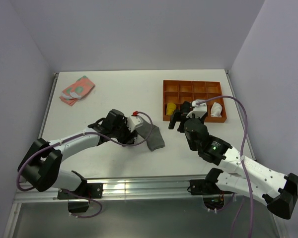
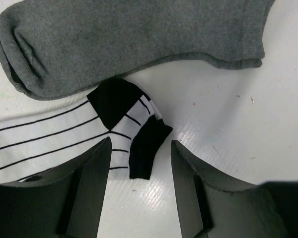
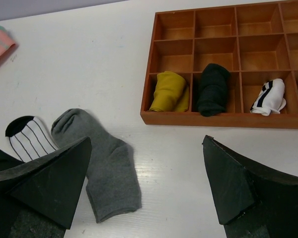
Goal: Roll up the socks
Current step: Adjust the sock at the center of the board, then roll the sock at the center of the board.
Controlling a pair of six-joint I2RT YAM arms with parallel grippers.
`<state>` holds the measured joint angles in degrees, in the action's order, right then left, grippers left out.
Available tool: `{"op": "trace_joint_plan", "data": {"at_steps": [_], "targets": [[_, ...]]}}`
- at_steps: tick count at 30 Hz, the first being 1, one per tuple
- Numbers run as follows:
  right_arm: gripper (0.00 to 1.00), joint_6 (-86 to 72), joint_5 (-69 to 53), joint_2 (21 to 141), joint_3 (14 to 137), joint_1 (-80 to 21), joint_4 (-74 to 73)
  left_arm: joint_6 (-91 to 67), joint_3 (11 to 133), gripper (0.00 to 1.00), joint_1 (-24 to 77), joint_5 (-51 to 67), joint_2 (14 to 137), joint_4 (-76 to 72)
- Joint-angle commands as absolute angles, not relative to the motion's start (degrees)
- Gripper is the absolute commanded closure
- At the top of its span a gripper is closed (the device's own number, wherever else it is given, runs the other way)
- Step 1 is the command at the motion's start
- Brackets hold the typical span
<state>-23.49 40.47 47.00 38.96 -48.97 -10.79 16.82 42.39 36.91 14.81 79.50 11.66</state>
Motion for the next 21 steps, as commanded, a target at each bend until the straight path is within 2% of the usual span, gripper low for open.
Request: {"op": "trace_joint_plan", "data": {"at_steps": [1, 21], "targets": [[0.0, -24.78, 41.4, 46.06, 38.85, -49.04, -10.37, 14.24, 42.54, 0.44, 37.35, 13.28, 81.21, 7.39], [0.0, -25.93, 42.19, 42.45, 36.12, -49.04, -12.3, 17.22, 38.67, 0.46, 37.97, 12.13, 81.21, 9.05]]}}
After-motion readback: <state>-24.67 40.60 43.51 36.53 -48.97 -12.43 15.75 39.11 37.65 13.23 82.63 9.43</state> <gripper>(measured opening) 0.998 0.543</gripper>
